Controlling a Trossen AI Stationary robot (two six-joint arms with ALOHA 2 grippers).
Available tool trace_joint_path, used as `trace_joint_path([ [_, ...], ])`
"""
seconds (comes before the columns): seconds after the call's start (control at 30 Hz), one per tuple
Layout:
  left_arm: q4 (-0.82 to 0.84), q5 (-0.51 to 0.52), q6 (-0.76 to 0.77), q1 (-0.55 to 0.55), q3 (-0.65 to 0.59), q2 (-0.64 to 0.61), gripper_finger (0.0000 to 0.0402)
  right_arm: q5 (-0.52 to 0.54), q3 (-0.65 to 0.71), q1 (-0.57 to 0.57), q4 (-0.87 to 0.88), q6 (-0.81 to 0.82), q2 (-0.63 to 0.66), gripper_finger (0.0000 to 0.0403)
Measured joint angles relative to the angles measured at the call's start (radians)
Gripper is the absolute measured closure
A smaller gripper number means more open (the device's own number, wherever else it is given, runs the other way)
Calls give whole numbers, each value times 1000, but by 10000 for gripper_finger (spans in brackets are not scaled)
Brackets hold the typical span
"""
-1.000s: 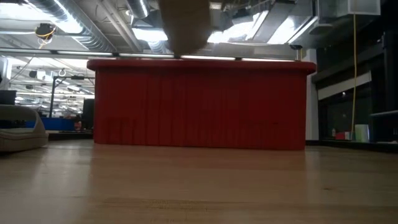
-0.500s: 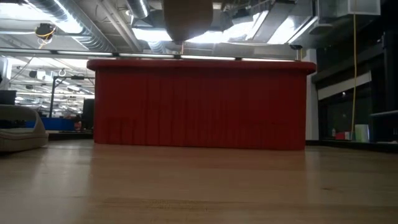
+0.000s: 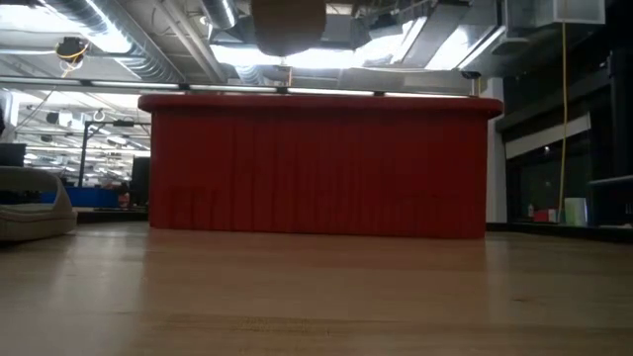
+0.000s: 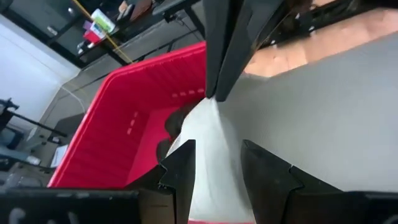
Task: Pick and place slides into bin
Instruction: Put the right gray slide into the red bin
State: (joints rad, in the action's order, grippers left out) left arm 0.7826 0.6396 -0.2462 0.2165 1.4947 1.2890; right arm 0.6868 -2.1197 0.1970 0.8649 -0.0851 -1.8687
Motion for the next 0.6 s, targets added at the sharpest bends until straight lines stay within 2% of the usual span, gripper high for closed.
trace_joint_path([
  [0.17,-1,5,-49,-23,0,39,279,0,0,-1,-31,-32,0,402],
  [0.4,-1,106,-135,-34,-1,74,279,3,1,-1,-22,-29,0,402],
  [0.6,-21,115,-142,-34,-1,68,279,0,1,-1,-25,-29,0,402],
])
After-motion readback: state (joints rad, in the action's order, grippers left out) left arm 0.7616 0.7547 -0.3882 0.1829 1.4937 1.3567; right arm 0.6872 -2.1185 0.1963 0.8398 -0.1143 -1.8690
